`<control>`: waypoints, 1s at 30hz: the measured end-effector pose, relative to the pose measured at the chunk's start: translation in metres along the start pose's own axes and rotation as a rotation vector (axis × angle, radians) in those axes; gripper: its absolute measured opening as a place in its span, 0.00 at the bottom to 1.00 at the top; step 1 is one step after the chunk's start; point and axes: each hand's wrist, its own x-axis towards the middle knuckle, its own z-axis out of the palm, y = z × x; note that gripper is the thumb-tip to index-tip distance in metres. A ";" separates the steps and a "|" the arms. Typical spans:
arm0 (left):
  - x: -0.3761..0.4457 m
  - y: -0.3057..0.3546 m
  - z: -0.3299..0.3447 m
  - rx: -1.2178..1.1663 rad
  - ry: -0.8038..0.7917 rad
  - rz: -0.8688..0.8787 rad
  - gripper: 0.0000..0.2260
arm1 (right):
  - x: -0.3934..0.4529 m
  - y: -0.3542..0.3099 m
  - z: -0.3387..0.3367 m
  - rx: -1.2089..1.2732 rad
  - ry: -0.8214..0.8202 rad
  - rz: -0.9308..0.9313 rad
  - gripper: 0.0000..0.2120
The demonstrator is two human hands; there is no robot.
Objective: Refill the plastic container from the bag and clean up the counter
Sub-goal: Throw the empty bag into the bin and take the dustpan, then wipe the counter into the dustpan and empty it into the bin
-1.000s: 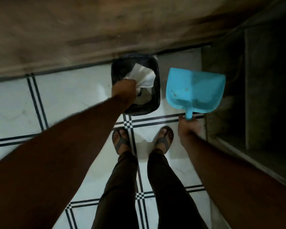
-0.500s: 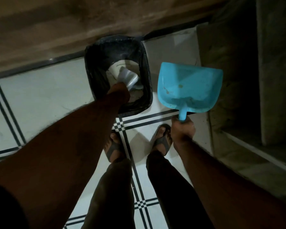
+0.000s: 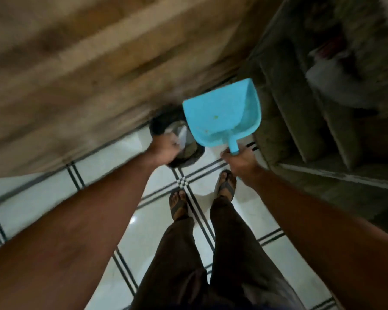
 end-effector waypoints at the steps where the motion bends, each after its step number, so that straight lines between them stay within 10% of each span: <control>1: -0.015 0.010 -0.016 -0.001 0.016 0.016 0.08 | -0.021 -0.020 -0.012 -0.008 0.001 -0.030 0.08; 15: -0.187 0.193 -0.124 -0.199 0.135 0.358 0.13 | -0.287 -0.140 -0.210 0.381 0.197 -0.278 0.12; 30: -0.211 0.410 0.003 0.081 0.112 0.685 0.06 | -0.324 0.046 -0.387 0.537 0.649 0.044 0.11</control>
